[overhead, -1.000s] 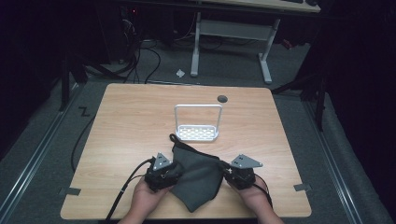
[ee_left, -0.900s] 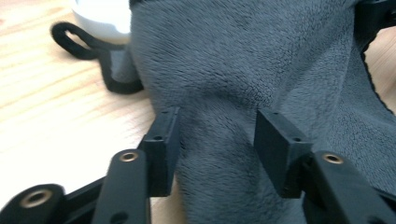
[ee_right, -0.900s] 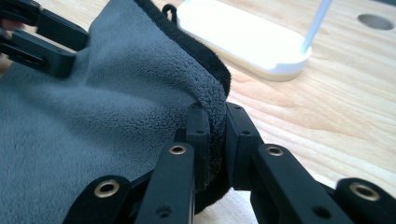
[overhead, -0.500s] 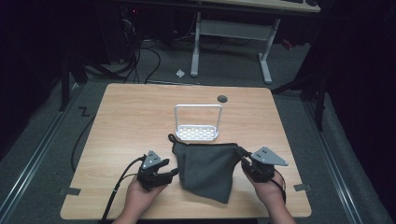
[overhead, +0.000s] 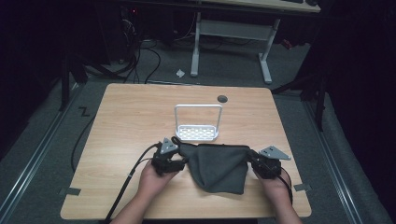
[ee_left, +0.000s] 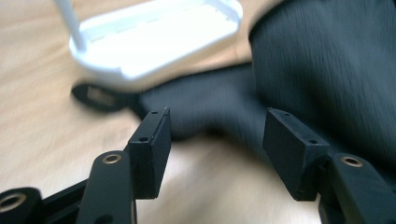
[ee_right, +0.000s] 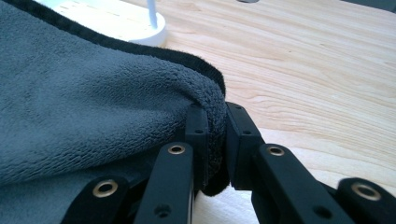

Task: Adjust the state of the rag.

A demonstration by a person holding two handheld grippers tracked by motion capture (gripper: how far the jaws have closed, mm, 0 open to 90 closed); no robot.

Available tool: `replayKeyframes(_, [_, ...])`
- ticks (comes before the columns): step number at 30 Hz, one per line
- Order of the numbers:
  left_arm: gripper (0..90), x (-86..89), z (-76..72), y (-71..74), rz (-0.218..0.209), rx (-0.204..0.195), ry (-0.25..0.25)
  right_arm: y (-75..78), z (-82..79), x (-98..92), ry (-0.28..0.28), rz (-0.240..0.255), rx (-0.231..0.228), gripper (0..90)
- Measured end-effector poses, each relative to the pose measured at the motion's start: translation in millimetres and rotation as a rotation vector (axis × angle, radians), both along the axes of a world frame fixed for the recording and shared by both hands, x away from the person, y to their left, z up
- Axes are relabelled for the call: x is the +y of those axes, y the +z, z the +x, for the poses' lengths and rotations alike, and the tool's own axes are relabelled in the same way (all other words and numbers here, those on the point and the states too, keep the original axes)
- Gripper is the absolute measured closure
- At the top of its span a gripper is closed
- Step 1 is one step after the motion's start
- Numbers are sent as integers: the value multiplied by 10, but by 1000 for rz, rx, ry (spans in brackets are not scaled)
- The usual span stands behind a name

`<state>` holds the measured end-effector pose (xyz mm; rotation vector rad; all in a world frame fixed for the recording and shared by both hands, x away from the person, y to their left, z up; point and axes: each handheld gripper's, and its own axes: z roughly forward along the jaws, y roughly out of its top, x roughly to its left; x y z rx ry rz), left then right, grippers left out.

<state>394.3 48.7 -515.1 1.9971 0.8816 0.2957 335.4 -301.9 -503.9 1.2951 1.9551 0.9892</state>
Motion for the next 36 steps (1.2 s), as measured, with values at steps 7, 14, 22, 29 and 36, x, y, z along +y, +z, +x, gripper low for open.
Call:
replayKeyframes(7, [665,-218,331,-136,68,128,-8,-18,-7,34,23,-10,6,814])
replayKeyframes(14, [827,114,28,-81,88,85,26,-54,4,-6,14,-8,37,817])
replayKeyframes(22, [827,669,-556,-102,65,113,38,-91,91,-39,-18,-26,50,818])
replayKeyframes(29, [777,763,-832,-63,85,137,15,-119,197,-194,-104,-4,59,816])
replayKeyframes(36, [582,775,-727,164,44,56,38,-84,161,-185,-98,16,43,666])
